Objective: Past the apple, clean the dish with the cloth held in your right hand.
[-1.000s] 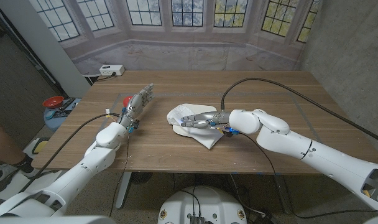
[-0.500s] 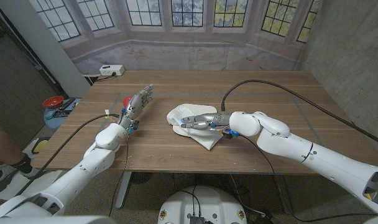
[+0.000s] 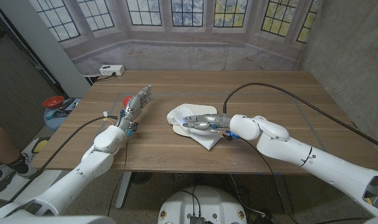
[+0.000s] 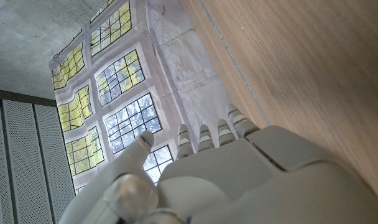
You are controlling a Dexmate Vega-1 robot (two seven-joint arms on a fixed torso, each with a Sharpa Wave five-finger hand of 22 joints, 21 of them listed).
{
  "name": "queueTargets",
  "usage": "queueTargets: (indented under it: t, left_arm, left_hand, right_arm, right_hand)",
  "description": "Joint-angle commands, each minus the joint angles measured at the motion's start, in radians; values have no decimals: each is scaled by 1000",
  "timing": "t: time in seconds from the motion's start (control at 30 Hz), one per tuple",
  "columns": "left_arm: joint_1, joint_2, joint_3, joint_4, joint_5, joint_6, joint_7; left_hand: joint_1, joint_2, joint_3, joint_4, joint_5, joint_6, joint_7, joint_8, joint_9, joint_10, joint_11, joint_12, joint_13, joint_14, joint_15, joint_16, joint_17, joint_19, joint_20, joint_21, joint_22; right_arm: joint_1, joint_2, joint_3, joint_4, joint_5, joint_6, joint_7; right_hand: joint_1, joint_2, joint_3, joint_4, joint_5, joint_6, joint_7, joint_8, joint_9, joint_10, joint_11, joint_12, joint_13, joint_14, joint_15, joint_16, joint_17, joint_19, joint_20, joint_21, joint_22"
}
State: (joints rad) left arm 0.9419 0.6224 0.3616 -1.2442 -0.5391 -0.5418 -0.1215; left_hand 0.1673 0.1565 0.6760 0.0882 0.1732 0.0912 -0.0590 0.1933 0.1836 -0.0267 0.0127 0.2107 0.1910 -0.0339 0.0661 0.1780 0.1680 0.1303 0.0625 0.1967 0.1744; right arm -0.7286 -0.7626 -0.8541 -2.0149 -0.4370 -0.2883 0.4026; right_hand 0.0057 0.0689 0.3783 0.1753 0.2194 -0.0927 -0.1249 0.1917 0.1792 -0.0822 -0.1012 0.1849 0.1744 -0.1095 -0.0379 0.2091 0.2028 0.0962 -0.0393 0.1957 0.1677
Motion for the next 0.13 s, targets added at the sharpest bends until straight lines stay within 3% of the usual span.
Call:
queueTargets:
  t: [0.03,0.13]
  left_arm:
    - [30,13,-6,-54,3,29,27]
    - [36,15,-8,-64,2,35,31]
  left_hand:
    - [4,6,8,0,1,5,-1,0,4,1,0,3,3,3,5,-1,2,7,-2,2,2]
    - [4,6,8,0,1,5,-1,-1,4,0,0,3,3,3,5,0,2,7,-1,2,2]
  right_arm:
    - [-10,-1,35,-6,2,15,-64]
    - [-7,0,37,-5,-3,22,-71]
  right_hand:
    - [11,108,8,-3,5,11,-2,1,3,12,2,6,3,9,-14,5,1,14,-25,2,1]
    - [13,107,10,-4,5,16,-3,3,3,14,2,6,3,11,-13,5,0,16,-26,3,1]
